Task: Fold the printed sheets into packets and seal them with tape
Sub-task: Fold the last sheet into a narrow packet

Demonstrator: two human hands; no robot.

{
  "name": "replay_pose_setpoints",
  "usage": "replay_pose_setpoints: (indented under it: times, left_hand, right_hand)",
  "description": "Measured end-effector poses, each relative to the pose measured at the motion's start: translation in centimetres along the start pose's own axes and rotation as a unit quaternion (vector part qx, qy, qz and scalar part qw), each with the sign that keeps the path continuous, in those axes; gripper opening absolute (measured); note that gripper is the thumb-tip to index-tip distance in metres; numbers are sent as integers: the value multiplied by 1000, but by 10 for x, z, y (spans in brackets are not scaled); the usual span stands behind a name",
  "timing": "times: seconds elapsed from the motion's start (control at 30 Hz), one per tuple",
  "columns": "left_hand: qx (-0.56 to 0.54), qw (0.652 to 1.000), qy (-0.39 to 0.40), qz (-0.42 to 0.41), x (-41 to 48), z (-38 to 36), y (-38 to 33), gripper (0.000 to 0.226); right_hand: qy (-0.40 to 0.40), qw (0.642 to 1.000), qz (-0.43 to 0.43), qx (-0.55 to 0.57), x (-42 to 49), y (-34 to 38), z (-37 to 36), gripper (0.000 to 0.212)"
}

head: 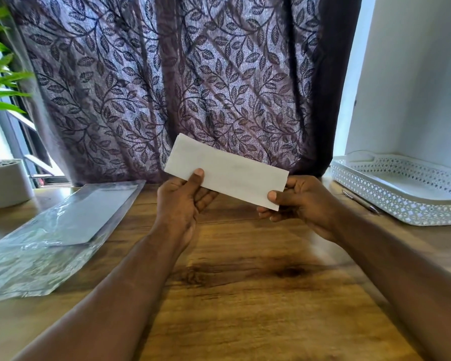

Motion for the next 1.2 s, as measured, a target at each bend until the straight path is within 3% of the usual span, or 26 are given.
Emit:
replay_pose_setpoints:
  times: [0.2, 0.4, 0.53, 0.63, 0.7, 0.73, 0.83, 0.93, 1.0, 1.1, 1.2]
  left_hand:
    - [9, 999, -32, -21, 5, 11, -4, 11]
    - [108, 992, -47, -34, 6, 19, -9, 27]
    - [174, 983, -43, -38, 16, 29, -6, 8]
    - [248, 969, -11, -11, 34, 40, 5, 39]
    - [373, 928, -6, -18, 42, 48, 13, 56]
    - [442, 897, 2, -30, 43, 48, 14, 54]
    - [592, 804, 15, -50, 42, 47, 17, 27]
    - [693, 716, 49, -75, 38, 43, 21, 18]
    - [712, 695, 66, -72, 34, 42, 24, 17]
    - [716, 693, 66, -60, 30, 39, 26, 17]
    - [722, 686, 49, -74, 24, 39, 23, 26]
  right_hand:
    - [9, 1000, -8, -12, -1, -1, 3, 29]
    - [16, 1000, -20, 2, -4, -2, 10, 31]
    - [8, 1000, -23, -18, -3, -3, 18, 33]
    - [-6, 998, -30, -51, -1, -3, 23, 31]
    - [-22, 997, -42, -67, -1, -5, 24, 22]
    - [-37, 995, -44, -82, 0, -7, 25, 19]
    - [-77, 980, -46, -178, 3, -13, 25, 14]
    - [-103, 939, -40, -325, 5, -17, 26, 12]
    - [-104, 901, -33, -421, 6, -16, 24, 15]
    - [-123, 855, -48, -502, 6, -18, 25, 21]
    - [-133, 851, -37, -507, 5, -19, 22, 27]
Point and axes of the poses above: each hand's wrist, its own x-axis towards the middle knuckle, its own z-axis out of the back of the hand, y = z × x, the point moved 4 cm from there along x, towards the middle knuckle, and after that the axes turned 11 degrees about x, right-handed, at the moved point
